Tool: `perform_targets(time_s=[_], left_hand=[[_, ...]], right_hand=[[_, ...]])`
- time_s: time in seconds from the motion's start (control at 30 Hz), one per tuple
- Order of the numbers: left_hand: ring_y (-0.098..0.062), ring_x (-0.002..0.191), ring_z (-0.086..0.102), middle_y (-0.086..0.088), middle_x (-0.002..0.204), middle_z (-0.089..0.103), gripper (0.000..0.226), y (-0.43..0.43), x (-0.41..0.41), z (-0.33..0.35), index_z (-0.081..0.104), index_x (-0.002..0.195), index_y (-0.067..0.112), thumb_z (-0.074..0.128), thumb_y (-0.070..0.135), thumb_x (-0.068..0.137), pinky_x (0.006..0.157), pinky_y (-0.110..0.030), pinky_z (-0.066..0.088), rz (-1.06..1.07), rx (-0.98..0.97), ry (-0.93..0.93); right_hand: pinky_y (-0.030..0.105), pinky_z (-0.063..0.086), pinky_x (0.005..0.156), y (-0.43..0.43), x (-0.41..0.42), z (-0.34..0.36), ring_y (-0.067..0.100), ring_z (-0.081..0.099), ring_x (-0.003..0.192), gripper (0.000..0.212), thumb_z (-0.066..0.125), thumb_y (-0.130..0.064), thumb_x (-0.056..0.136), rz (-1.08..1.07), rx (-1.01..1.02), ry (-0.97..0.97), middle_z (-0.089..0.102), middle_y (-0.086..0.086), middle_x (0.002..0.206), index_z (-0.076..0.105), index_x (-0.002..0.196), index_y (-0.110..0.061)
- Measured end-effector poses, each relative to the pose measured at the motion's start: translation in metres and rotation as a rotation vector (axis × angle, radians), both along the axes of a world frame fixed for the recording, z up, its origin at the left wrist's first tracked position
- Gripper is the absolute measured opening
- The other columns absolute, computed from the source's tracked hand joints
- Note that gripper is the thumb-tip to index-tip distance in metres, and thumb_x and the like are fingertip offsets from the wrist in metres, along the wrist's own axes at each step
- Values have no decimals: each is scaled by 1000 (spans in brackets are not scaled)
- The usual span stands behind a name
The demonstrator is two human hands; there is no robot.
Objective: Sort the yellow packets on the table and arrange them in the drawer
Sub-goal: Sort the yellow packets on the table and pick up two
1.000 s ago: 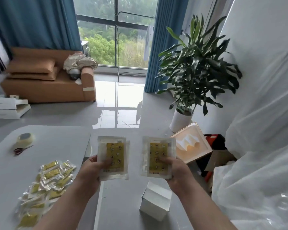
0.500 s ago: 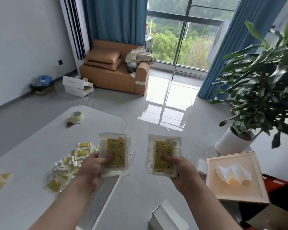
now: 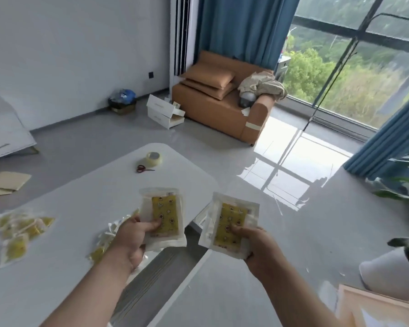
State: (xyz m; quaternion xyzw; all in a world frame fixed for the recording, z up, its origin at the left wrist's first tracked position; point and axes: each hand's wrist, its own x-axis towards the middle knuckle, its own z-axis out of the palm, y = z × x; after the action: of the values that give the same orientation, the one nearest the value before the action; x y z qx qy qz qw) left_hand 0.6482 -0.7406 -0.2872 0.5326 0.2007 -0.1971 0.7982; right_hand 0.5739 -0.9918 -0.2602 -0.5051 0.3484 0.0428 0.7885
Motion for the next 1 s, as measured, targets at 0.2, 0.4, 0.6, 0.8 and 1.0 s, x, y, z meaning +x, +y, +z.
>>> perform_targets(time_s=[0.2, 0.4, 0.6, 0.8, 1.0], left_hand=[[-39, 91, 70, -24, 102, 72, 31, 33, 25, -10, 64, 109, -2, 61, -10, 78, 71, -44, 57, 163, -39, 63], [-40, 93, 67, -26, 103, 71, 24, 67, 25, -25, 66, 100, 1, 60, -11, 80, 80, -47, 55, 322, -37, 106], [-37, 88, 67, -22, 95, 72, 25, 90, 20, -39, 66, 99, 4, 59, -11, 81, 71, -42, 53, 493, -26, 122], [-36, 84, 67, -19, 88, 73, 24, 80, 13, -64, 67, 98, 2, 60, -13, 81, 73, -42, 54, 654, 4, 155], [-29, 86, 69, -14, 94, 74, 24, 30, 8, -119, 66, 100, 8, 64, -8, 83, 64, -34, 51, 761, 89, 265]], right_hand=[[54, 59, 76, 27, 62, -4, 40, 73, 86, 31, 67, 11, 78, 140, -69, 70, 75, 22, 97, 67, 108, 1], [44, 60, 60, 59, 112, -5, 35, 73, 69, 21, 64, 12, 80, 323, -135, 97, 75, 19, 81, 68, 98, 1], [43, 60, 57, 86, 154, -14, 38, 73, 75, 24, 65, 12, 79, 529, -118, 114, 73, 28, 99, 68, 101, 5], [52, 60, 70, 93, 194, -47, 44, 71, 90, 36, 65, 12, 78, 712, -84, 151, 71, 30, 106, 64, 114, 9], [60, 55, 85, 67, 231, -132, 44, 70, 97, 37, 64, 13, 78, 864, -10, 220, 72, 26, 106, 63, 114, 5]])
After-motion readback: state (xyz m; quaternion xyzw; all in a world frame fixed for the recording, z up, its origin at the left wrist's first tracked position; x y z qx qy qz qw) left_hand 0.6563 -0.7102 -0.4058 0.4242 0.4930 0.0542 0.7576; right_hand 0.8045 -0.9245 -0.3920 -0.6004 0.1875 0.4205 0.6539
